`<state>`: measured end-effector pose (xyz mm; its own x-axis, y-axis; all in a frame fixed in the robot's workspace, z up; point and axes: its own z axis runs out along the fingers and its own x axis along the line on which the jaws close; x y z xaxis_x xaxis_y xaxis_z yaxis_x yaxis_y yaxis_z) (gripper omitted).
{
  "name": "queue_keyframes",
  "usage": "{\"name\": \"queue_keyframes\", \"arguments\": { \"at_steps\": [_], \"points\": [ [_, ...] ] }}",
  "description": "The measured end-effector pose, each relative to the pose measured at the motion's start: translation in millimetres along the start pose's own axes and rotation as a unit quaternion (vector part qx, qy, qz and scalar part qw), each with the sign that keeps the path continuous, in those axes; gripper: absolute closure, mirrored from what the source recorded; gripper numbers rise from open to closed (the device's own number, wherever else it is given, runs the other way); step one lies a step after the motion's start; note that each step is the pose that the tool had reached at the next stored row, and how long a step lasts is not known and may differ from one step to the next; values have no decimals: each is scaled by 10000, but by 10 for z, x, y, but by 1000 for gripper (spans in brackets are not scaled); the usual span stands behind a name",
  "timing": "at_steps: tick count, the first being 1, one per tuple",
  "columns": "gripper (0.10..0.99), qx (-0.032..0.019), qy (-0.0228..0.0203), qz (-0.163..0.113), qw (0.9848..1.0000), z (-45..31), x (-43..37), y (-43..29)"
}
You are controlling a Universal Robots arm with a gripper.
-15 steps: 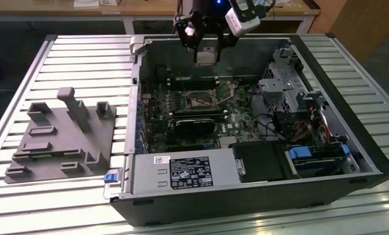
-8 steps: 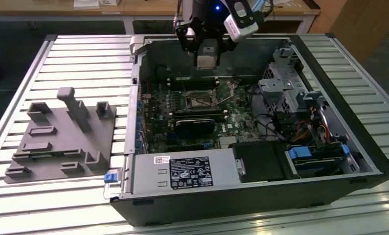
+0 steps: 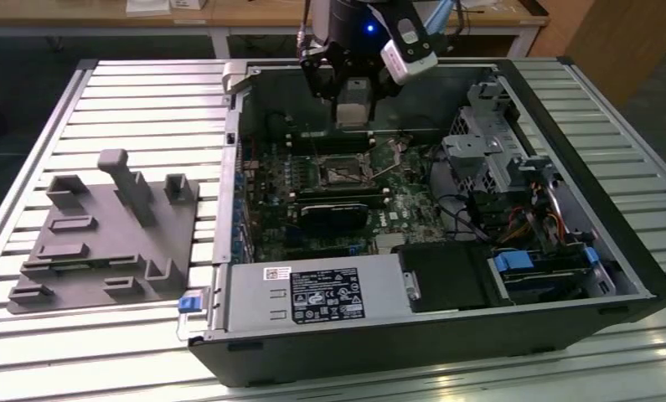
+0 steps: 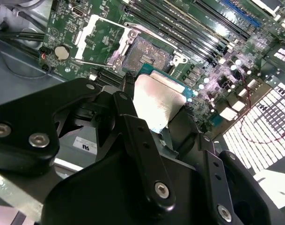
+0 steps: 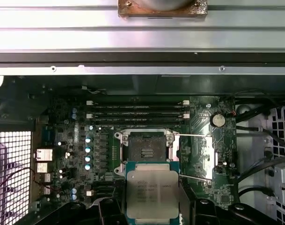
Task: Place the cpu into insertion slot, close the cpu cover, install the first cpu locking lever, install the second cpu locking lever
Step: 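Place the cpu into insertion slot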
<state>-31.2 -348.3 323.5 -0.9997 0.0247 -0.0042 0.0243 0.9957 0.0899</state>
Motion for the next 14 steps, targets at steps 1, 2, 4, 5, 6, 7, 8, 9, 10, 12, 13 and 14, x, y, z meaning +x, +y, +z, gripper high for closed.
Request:
{"name": "queue_keyframes", "arguments": {
  "at_steps": [1, 2, 4, 5, 6, 7, 8, 9, 10, 12, 13, 14],
  "points": [
    [549, 0, 0, 0, 10000, 18, 0, -2],
    [549, 0, 0, 0, 10000, 36, 0, -3],
    [549, -1, 0, 0, 10000, 74, 0, -6],
    [549, 0, 0, 0, 10000, 92, 0, -8],
    [549, 0, 0, 0, 10000, 109, 0, -10],
    [549, 0, 0, 0, 10000, 128, 1, -11],
    [549, 1, 0, 0, 10000, 145, 1, -13],
    [549, 2, 0, 0, 10000, 163, 1, -14],
    [549, 2, 0, 0, 10000, 180, 1, -15],
    [549, 4, 0, 0, 10000, 212, 1, -15],
    [549, 4, 0, 0, 10000, 228, 1, -14],
    [549, 5, 0, 0, 10000, 244, 2, -12]
  ]
}}
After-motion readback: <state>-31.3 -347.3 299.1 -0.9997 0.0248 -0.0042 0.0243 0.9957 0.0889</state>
